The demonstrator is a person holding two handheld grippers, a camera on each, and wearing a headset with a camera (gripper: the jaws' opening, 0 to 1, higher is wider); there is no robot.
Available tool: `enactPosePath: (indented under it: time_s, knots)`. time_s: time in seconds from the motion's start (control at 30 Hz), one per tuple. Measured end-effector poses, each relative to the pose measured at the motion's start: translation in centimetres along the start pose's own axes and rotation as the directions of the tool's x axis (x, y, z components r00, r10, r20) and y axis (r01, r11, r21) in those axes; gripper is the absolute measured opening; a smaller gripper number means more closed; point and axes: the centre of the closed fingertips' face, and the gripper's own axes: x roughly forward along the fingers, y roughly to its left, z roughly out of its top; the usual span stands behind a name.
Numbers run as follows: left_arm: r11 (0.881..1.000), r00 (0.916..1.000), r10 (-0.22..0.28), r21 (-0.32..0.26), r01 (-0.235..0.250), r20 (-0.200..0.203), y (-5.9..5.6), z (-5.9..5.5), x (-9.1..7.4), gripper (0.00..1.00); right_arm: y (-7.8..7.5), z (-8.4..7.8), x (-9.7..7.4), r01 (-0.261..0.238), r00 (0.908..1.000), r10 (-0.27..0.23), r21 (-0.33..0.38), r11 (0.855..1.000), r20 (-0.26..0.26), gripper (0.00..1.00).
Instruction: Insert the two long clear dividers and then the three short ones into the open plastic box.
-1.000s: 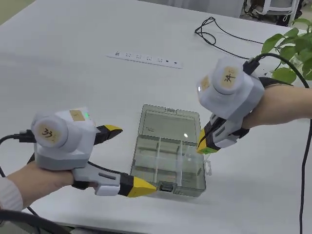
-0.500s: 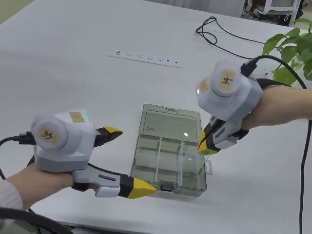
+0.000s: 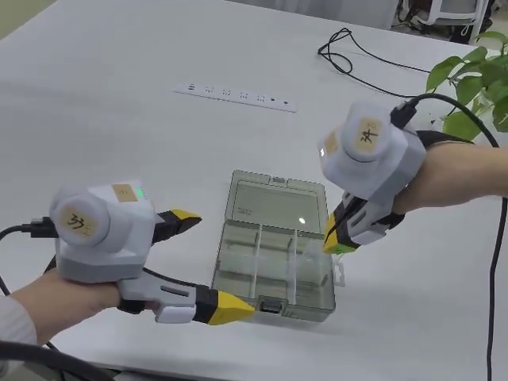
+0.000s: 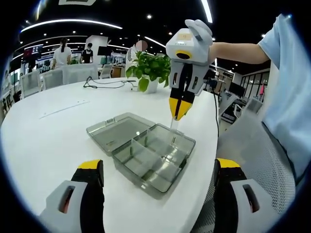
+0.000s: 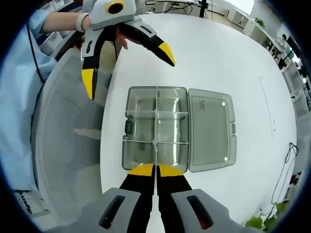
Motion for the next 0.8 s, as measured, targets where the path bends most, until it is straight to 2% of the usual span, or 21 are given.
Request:
enactPosePath:
  time_s: [0.23, 0.8]
  knots:
    - [1.000, 1.0000, -0.001, 0.001, 0.001, -0.004, -0.1, -0.1, 0.0, 0.96, 0.2, 0.3, 0.0, 0.001, 0.9999, -0.001, 0.005, 1.000, 0.014, 0.02]
    - [1.000, 1.0000, 0.006, -0.011, -0.006, 0.001, 0.2, -0.3, -0.3, 0.95, 0.4, 0.4, 1.5, -0.027, 0.9993, 0.027, -0.013, 1.000, -0.027, 0.02]
